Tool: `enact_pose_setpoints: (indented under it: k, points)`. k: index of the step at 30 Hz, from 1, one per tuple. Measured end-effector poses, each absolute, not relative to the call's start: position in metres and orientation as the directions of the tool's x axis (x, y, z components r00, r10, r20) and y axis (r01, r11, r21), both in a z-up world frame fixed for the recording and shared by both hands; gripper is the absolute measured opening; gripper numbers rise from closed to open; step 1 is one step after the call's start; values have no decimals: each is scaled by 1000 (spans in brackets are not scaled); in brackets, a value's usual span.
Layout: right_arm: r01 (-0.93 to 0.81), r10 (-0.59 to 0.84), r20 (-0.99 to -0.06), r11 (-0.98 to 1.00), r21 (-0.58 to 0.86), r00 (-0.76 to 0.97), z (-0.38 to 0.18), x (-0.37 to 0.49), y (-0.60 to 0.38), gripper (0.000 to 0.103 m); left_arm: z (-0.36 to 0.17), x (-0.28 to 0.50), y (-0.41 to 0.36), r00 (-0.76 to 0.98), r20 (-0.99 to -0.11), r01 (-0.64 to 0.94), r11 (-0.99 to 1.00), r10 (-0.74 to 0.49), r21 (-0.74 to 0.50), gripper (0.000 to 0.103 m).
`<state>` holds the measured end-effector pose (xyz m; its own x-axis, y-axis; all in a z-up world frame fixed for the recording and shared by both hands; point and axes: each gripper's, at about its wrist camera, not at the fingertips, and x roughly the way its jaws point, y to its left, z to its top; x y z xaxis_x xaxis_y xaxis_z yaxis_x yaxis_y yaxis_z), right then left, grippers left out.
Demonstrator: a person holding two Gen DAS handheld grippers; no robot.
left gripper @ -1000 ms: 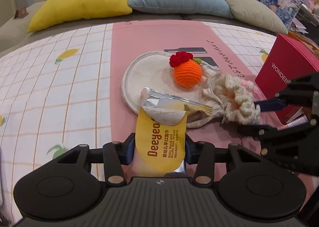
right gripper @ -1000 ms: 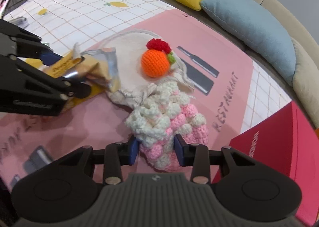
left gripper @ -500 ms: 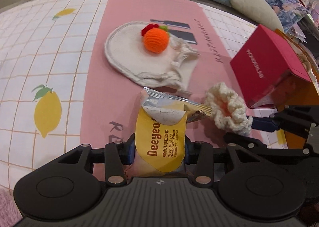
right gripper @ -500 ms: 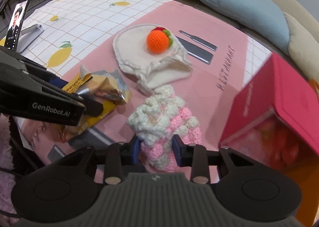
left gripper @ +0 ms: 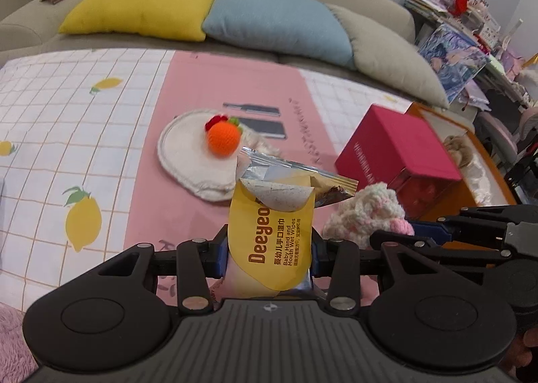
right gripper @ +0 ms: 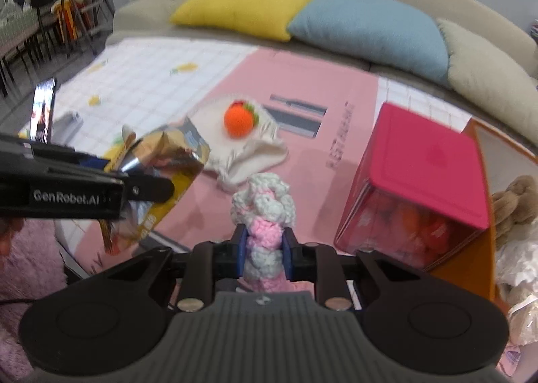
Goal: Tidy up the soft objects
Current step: 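Lift the packet and knitted toy and carry both over the white box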
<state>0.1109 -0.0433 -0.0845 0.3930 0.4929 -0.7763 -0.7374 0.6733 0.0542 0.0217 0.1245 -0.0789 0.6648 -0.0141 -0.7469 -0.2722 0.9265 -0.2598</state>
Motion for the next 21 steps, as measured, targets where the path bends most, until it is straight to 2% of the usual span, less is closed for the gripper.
enact_pose_setpoints:
  k: [11, 21]
  points:
    - [-641, 548, -655, 757, 124, 520, -30, 130, -103, 19, -34, 42, 91, 738, -673, -170, 949, -55, -265, 48]
    - [-499, 448, -587, 862, 85, 674, -1, 161, -175, 19, 0, 95, 37, 768, -623, 11, 975, -151, -223, 48]
